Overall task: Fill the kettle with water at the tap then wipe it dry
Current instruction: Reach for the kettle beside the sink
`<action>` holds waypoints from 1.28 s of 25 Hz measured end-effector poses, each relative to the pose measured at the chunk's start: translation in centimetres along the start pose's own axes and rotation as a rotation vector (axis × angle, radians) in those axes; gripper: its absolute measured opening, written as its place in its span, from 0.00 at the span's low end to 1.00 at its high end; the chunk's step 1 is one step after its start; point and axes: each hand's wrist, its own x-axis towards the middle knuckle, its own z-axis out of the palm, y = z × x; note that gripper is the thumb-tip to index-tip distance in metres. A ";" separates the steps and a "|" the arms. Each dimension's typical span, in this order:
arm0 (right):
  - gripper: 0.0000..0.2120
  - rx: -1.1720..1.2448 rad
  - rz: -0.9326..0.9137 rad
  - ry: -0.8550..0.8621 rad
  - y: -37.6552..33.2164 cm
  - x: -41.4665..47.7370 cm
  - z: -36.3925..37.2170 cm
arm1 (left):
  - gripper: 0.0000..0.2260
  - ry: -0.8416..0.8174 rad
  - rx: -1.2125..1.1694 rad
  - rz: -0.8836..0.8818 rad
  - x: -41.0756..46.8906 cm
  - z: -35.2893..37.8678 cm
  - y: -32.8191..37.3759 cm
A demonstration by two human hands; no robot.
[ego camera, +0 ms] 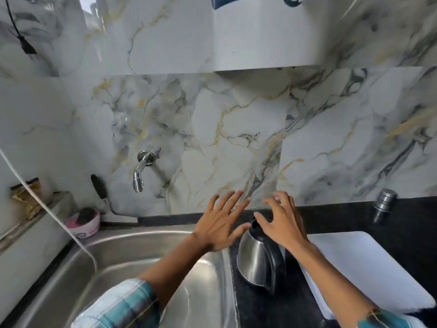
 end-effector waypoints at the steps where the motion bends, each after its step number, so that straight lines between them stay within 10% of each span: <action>1: 0.33 -0.050 0.091 -0.210 0.4 -1.1 1.0 | 0.31 -0.067 -0.047 -0.016 -1.3 1.3 0.4; 4: 0.43 -0.145 0.220 -0.660 1.7 -3.6 2.6 | 0.34 -0.189 -0.131 -0.042 -4.5 6.2 1.4; 11: 0.42 0.175 0.153 -0.896 5.7 -0.5 0.9 | 0.37 -0.257 -0.194 -0.082 -2.6 9.5 0.7; 19: 0.48 -0.205 0.525 -0.558 3.2 -2.2 4.0 | 0.39 -0.303 -0.220 -0.087 -2.0 11.2 0.4; 25: 0.24 -0.008 0.533 -0.437 4.4 -2.6 3.8 | 0.38 -0.300 -0.251 -0.108 -2.8 10.8 0.8; 32: 0.19 0.181 0.429 -0.183 -0.7 -0.6 6.2 | 0.38 -0.233 -0.280 -0.311 -6.1 9.6 -3.7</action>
